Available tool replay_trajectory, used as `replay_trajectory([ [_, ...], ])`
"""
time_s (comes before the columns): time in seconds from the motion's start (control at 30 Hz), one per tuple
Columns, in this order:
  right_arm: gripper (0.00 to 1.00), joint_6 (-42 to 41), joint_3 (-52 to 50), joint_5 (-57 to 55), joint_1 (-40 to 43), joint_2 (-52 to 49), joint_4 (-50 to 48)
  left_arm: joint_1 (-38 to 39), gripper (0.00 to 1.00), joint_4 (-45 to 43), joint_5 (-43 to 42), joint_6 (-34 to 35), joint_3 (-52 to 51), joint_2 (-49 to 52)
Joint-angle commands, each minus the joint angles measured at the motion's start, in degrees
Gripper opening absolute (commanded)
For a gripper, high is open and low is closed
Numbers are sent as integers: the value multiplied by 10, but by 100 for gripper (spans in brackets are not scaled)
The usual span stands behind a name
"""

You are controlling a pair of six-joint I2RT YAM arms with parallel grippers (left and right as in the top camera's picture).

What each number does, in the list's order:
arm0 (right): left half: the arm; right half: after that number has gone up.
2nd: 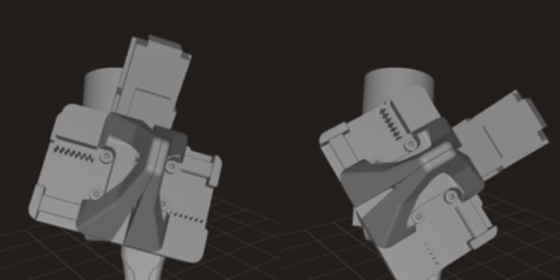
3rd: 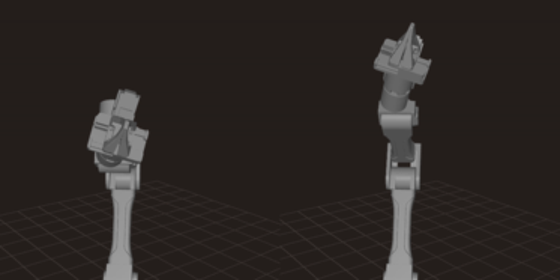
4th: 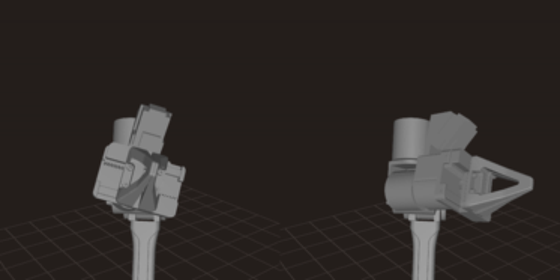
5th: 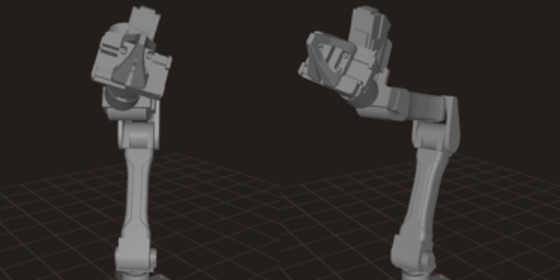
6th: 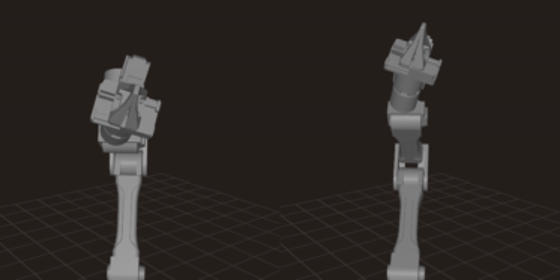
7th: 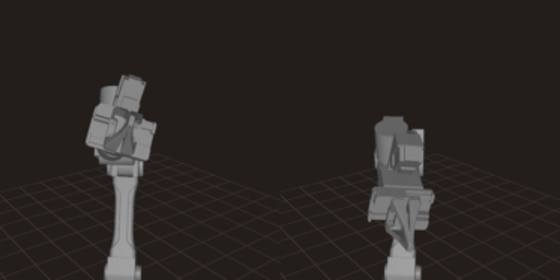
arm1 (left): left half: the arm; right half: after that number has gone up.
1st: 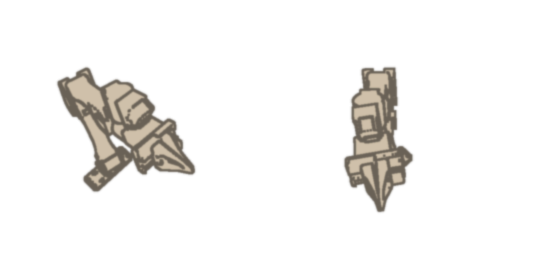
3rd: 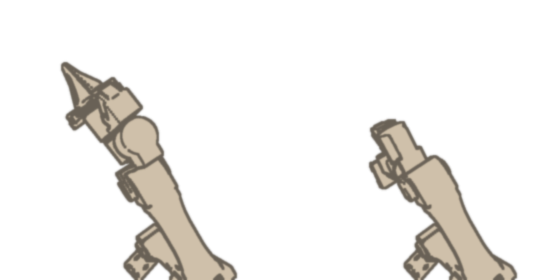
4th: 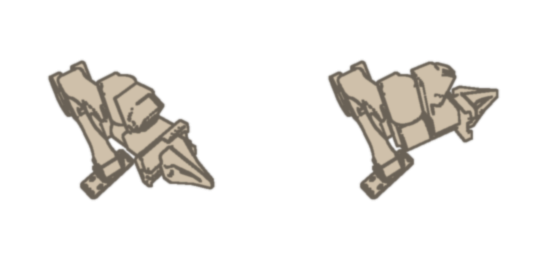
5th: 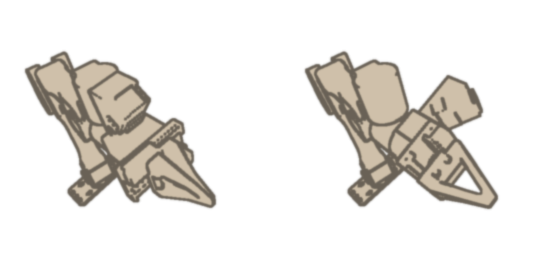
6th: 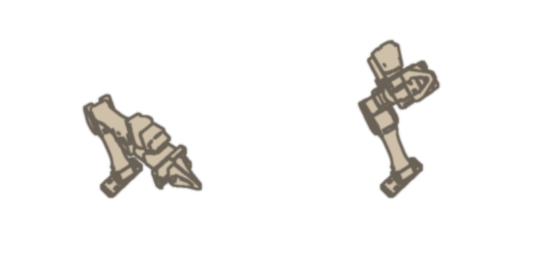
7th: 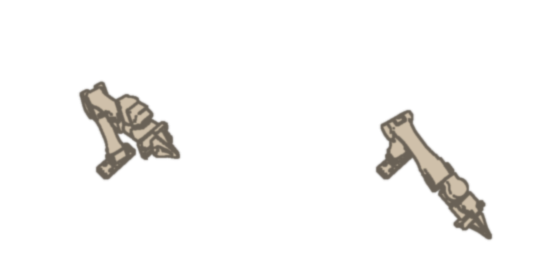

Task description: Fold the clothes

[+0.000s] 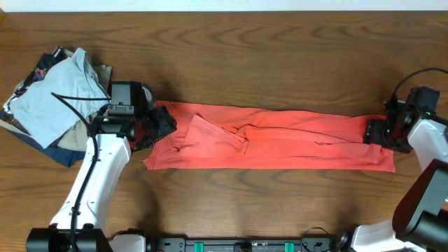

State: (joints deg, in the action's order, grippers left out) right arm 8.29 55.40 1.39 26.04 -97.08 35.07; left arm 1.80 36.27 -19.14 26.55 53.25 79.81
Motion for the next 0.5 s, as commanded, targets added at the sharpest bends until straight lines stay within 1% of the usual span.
replay_trajectory([
  [0.0,76,28,-4,-14,27,-12,-8,-2,57,19,8,-10,2,-1],
  [0.1,77,32,-4,-4,47,-18,-19,-2,57,21,7,-10,2,-1],
  [0.17,77,36,-4,32,59,-22,-27,-2,57,21,7,-10,2,-1],
  [0.27,74,62,-5,85,63,-33,-26,-2,57,21,7,-10,2,-1],
  [0.47,75,61,-12,85,62,-59,-24,-2,57,21,8,-10,2,-1],
])
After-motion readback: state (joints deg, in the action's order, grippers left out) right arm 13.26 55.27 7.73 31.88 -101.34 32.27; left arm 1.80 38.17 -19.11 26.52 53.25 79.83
